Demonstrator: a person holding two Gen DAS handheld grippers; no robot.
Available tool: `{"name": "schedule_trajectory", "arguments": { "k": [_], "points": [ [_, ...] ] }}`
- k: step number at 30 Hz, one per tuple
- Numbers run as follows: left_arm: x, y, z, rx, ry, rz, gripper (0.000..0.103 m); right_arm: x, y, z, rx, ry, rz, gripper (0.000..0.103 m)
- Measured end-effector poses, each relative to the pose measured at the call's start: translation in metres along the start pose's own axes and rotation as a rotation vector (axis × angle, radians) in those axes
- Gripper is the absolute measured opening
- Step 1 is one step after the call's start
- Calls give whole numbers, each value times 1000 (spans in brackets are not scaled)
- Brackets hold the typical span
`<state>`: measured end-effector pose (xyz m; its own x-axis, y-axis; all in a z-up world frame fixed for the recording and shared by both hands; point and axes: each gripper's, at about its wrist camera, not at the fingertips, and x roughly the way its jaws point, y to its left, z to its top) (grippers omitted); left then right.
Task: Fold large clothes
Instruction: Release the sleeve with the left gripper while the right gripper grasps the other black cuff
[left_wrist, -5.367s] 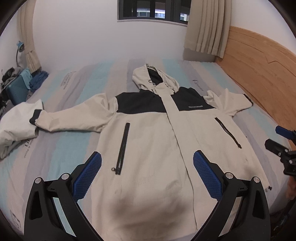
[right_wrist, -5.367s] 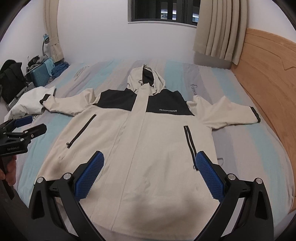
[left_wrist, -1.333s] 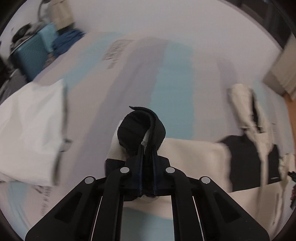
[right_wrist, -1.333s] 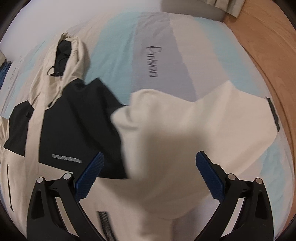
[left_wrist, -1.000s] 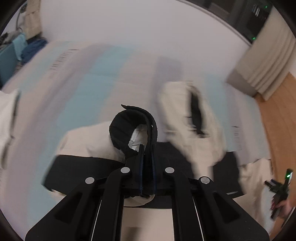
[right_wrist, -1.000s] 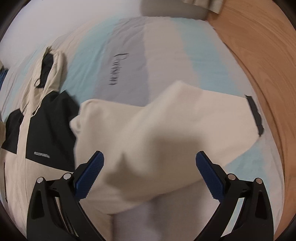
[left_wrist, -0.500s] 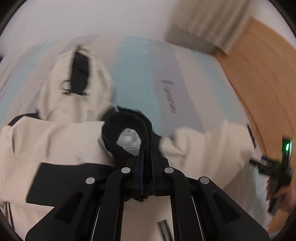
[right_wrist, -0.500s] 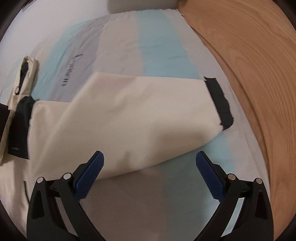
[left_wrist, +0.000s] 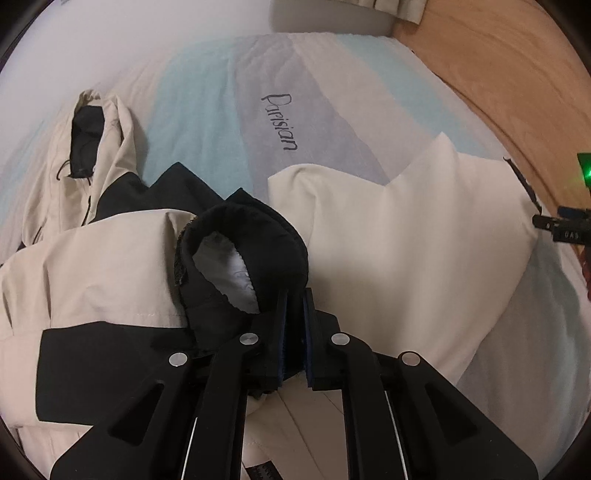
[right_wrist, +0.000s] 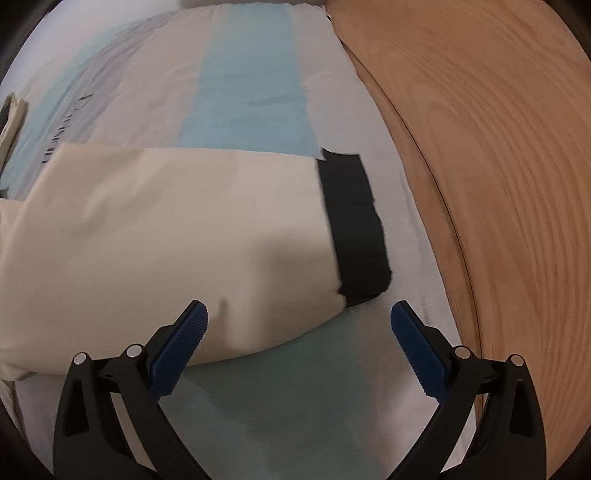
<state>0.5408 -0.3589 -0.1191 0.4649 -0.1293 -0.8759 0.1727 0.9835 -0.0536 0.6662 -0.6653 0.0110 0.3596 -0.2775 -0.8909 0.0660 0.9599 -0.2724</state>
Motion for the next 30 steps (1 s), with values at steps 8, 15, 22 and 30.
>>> {"name": "schedule_trajectory", "arguments": {
  "k": [8,15,22,30],
  "points": [
    [17,-8,-2,26,23,10,15,11,-44,4,112,22,67,82],
    [25,-19,-3,67,37,66,23,14,-72,-7,195,49,164,65],
    [-4,-8,7,78,-23,51,97,19,-73,7,147,45,185,64],
    [-26,19,19,37,-51,21,97,44,-68,21,159,76,211,65]
  ]
}}
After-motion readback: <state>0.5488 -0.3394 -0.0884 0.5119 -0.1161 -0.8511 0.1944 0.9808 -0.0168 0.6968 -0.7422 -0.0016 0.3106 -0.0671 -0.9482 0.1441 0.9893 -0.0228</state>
